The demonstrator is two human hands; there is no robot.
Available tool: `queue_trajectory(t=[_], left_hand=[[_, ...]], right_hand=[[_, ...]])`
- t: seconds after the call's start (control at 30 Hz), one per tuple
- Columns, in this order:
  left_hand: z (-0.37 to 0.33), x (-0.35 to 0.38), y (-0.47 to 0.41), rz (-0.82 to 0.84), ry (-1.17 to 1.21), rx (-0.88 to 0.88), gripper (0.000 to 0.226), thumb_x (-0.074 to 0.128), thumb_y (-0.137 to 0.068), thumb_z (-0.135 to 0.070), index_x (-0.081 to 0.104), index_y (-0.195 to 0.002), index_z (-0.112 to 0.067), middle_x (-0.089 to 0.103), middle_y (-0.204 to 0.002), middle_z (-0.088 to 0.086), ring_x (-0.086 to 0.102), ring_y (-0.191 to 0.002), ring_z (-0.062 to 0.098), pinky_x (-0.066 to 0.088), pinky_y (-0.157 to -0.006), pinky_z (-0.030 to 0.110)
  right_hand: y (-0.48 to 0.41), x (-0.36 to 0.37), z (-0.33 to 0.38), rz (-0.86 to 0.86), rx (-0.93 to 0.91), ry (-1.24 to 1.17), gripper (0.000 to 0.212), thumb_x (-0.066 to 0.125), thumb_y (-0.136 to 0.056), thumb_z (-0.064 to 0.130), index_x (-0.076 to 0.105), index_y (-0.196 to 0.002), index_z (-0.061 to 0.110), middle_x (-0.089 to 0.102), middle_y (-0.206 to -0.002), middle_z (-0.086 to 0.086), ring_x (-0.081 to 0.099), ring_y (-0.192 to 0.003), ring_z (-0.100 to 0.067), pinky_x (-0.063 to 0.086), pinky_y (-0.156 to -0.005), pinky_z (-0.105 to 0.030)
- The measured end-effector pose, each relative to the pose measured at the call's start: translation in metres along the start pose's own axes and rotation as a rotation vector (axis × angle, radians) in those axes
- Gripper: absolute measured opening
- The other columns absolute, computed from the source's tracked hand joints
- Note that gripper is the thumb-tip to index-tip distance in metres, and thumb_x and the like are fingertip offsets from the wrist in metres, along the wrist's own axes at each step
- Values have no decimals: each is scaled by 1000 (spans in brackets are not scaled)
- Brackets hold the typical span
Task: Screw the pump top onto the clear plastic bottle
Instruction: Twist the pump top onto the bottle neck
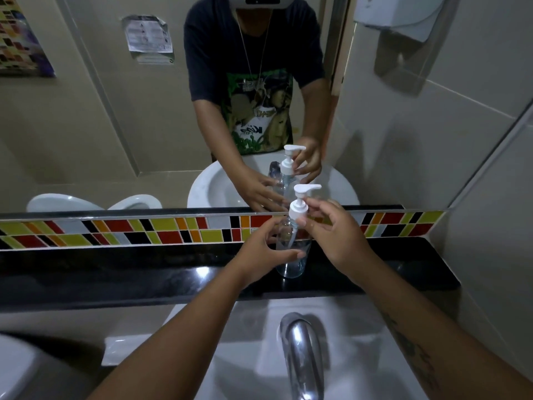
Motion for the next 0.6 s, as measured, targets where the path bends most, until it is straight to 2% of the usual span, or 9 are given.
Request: queue_trajectory(t=[0.13, 0.27, 0.37, 0.47, 0.53, 0.6], left_hand=[[-2, 1, 1, 9, -2, -17, 77, 92, -71, -32, 52, -136, -40, 61, -134, -7, 55, -129, 17, 52, -105, 46], [-3, 0, 3, 13, -8, -8, 78, 93, -69, -31, 51, -135, -40, 60, -134, -7, 56, -126, 17, 53, -102, 47], [-3, 0, 5, 26, -38, -4, 89, 94, -66, -34, 47, -141, -39, 56, -139, -7, 54, -126, 16, 55, -99, 43], [-5, 1, 6, 38, -52, 15, 85, 91, -73, -25, 45, -144, -39, 55, -132, -13, 53, -123, 13, 55, -89, 30], [-4, 1, 6, 33, -61, 20, 84, 88, -77, -21, 43, -145, -38, 53, -129, -14, 53, -122, 14, 54, -85, 27], [-4, 2, 5, 21, -77, 21, 84, 88, -77, -22, 43, -146, -38, 52, -132, -13, 53, -123, 16, 55, -88, 31]], right_hand=[[1, 1, 2, -22, 18, -3, 27, 64, -91, 18, 58, -115, 27, 67, -114, 5, 62, -108, -5, 52, -96, -29], [3, 2, 2, -29, 27, -8, 27, 66, -89, 19, 58, -115, 23, 68, -115, 6, 63, -108, -6, 52, -96, -31], [6, 4, 1, -29, 26, -41, 35, 64, -91, 16, 56, -123, 26, 67, -120, 5, 62, -111, -6, 52, -93, -21], [4, 4, 1, -34, 33, -57, 42, 62, -92, 12, 54, -132, 22, 62, -126, 0, 61, -113, -8, 50, -81, -8], [2, 1, 0, -50, 36, -61, 43, 64, -90, 12, 54, -131, 20, 63, -126, -2, 62, -110, -8, 50, -78, -9], [1, -1, -1, -54, 47, -75, 40, 66, -89, 13, 56, -126, 24, 67, -118, 0, 65, -105, -6, 52, -76, -11]])
Point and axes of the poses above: each hand's wrist, its own y-axis away from the middle knuckle, its own x-axis out of the palm, z = x × y, the point moved 8 cm from there along -y, towards the middle knuckle
